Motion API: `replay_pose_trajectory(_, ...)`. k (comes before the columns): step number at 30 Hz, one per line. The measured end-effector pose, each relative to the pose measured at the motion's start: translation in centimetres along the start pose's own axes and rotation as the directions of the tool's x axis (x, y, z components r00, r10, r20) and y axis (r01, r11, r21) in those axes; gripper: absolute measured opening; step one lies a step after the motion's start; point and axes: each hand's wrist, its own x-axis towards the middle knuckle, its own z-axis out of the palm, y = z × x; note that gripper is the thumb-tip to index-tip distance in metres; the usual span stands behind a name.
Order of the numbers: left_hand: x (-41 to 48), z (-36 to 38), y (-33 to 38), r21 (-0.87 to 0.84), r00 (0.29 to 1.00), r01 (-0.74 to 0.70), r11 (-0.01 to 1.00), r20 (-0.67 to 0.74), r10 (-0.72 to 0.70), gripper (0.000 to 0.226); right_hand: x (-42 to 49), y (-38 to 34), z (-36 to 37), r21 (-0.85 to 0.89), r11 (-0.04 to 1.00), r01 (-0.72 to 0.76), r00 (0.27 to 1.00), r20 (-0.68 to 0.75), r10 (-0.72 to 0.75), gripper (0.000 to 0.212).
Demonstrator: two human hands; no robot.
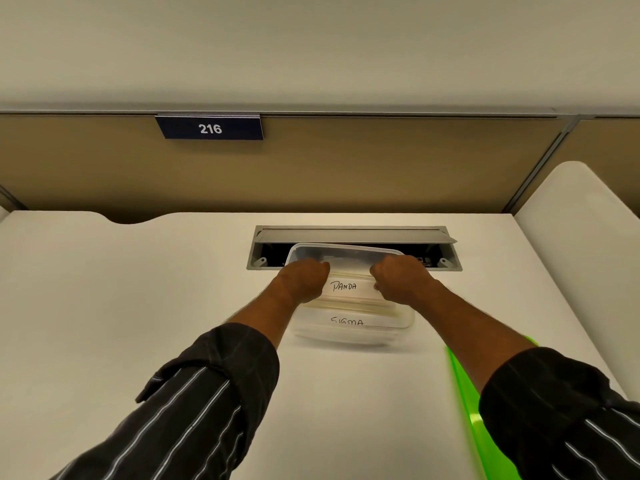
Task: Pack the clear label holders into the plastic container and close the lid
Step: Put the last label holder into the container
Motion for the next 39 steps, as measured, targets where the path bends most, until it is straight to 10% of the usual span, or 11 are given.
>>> replay_pose_trajectory(16,-1.5,-1.5,0.9,-0.183,0.984,-0.044,0.982,-0.180,0.010,0.047,-1.7,-0.4,-0.3,0.251,0.963,-0.102,0.981,-0.137,0.139,0.032)
replay_pose_trajectory(22,-4.1,-1.7,1.2,-0.128,0.848,0.101,0.987,-0.508,-0.153,0.036,-3.7,-0.8,-0.5,0.592,0.726,-0.349,0.769,-0.262,0.583,0.026)
replay_pose_trajectory(26,-5.3,-1.4,-0.4,-0.387,0.822,0.269,0.882,-0.385,-0.419,0.027,-4.9,-0.8,0.1,0.755,0.439,-0.487,0.697,0.033,0.716,0.018)
replay_pose_trajectory(30,-6.0,-1.3,-1.7,-0.499,0.841,0.365,0.786,-0.185,-0.508,0.017,-5.2,-1.1,0.4,0.754,0.410,-0.514,0.717,0.116,0.687,0.007)
replay_pose_trajectory(39,-5.7,-1.5,-2.0,-0.525,0.847,0.336,0.782,-0.195,-0.494,0.013,-4.7,-1.1,0.4,0.740,0.433,-0.514,0.725,0.106,0.680,0.015)
